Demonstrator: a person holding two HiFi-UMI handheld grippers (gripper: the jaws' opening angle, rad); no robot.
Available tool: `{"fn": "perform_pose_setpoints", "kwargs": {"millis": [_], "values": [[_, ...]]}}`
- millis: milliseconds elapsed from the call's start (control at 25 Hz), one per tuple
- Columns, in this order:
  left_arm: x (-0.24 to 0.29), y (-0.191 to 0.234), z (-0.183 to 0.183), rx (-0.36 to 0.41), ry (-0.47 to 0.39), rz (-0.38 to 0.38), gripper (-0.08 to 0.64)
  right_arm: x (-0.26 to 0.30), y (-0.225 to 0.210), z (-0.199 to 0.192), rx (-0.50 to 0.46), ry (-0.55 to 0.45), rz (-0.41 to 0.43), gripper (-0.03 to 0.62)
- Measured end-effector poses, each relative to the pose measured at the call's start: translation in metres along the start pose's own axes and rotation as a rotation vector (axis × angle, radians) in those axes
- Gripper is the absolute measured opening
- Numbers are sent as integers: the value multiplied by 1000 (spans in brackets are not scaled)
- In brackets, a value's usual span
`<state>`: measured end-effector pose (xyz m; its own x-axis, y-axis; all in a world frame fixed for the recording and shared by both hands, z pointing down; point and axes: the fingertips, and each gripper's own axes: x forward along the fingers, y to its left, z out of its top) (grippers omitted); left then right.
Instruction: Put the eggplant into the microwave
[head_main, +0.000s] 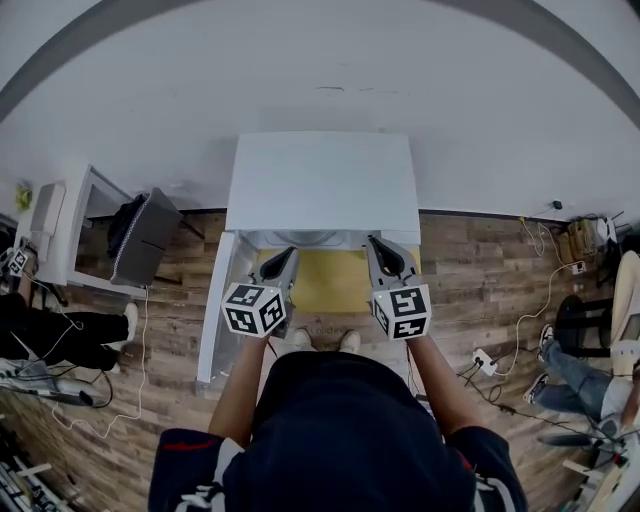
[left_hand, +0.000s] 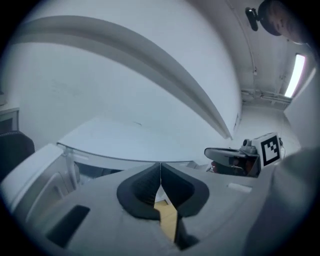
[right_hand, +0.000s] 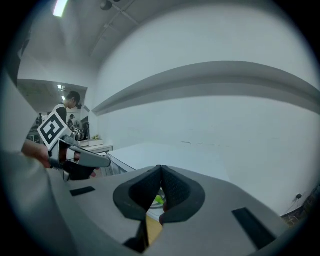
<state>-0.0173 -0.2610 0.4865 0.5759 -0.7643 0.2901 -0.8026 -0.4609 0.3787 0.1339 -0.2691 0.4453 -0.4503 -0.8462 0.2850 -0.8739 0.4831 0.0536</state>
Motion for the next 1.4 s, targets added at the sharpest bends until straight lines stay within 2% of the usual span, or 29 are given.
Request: {"fn": "perform_pose_setpoints", "kwargs": {"millis": [240, 520, 720, 960, 1400], "values": [[-22, -14, 45, 111, -95, 20, 18, -7, 1, 19, -9, -44, 7, 11], [-40, -33, 80, 179, -187, 40, 18, -14, 10, 47, -36, -99, 34, 11], [-50, -36, 96, 208, -233, 66, 18, -16, 14, 66, -28, -134, 45, 11], [-53, -37, 110, 222, -266, 60, 18, -15, 14, 80, -19, -169, 63, 11], [-54, -37, 116, 234, -272, 54, 18, -9, 14, 86, -27, -178, 59, 11]]}}
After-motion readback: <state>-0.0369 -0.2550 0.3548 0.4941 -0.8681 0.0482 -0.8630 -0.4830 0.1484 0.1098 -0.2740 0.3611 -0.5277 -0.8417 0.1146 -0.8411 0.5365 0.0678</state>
